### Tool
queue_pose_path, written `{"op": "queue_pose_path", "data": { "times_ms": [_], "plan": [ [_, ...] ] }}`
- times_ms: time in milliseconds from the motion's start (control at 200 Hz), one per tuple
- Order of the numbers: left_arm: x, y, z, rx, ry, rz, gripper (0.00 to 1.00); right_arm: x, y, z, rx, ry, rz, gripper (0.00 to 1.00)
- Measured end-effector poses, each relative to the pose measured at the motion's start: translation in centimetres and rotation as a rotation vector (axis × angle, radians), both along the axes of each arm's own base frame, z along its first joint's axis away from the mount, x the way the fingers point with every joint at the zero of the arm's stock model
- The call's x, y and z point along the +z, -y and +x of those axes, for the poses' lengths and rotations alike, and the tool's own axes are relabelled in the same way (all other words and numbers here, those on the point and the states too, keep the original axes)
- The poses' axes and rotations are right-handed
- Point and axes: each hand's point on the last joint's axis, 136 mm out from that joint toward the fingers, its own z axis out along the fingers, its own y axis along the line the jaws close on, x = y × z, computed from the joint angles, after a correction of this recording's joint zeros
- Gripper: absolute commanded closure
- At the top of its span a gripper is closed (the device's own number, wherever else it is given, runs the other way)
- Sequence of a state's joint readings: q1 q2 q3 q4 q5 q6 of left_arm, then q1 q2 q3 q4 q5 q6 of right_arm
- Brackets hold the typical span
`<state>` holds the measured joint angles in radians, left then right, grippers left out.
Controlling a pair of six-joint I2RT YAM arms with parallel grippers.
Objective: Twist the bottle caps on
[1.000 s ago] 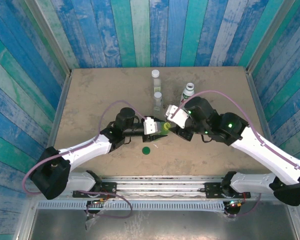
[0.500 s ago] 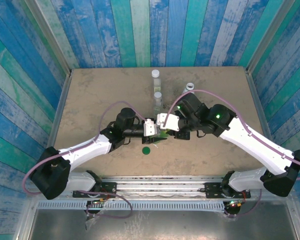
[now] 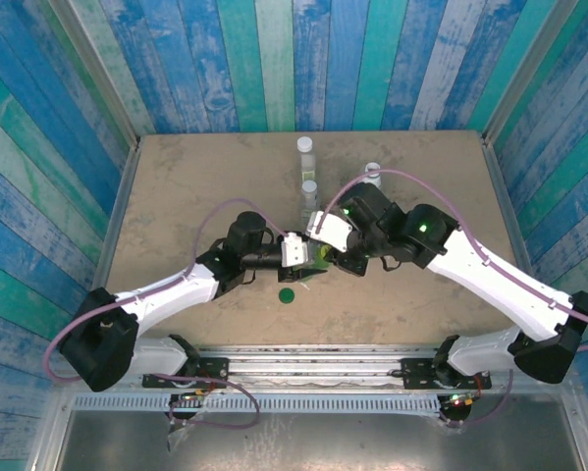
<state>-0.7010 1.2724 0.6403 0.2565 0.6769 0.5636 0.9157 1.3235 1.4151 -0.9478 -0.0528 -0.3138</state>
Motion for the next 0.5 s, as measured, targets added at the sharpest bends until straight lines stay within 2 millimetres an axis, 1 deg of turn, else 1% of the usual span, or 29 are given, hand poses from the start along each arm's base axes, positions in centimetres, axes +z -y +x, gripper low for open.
{"op": "queue_pose_path", "data": {
  "times_ms": [135, 260, 360, 400, 431, 471, 501],
  "plan": [
    [-0.4, -0.2, 0.7, 0.044, 0.0, 0.018, 0.57, -0.6, 0.0, 0.6, -0.244, -0.054, 0.071, 1.0],
    [-1.6, -0.9, 1.7, 0.124, -0.013, 0.053, 0.57, -1.8, 0.0, 1.2, -0.523, -0.167, 0.173, 0.99],
    [-2.1, -1.4, 2.4, 0.173, -0.008, 0.074, 0.57, -2.6, -0.2, 1.5, -0.667, -0.247, 0.242, 0.99],
    [-2.3, -1.6, 2.7, 0.192, -0.008, 0.08, 0.57, -2.8, -0.1, 1.5, -0.705, -0.268, 0.256, 0.94],
    [-2.3, -1.7, 2.9, 0.199, -0.006, 0.079, 0.57, -2.9, 0.0, 1.5, -0.727, -0.274, 0.264, 0.87],
    [-2.0, -1.6, 3.0, 0.199, 0.004, 0.068, 0.57, -3.1, 0.2, 1.5, -0.737, -0.275, 0.262, 0.75],
    [-1.7, -1.5, 3.0, 0.197, 0.012, 0.06, 0.57, -3.2, 0.4, 1.5, -0.739, -0.273, 0.258, 0.71]
  ]
}}
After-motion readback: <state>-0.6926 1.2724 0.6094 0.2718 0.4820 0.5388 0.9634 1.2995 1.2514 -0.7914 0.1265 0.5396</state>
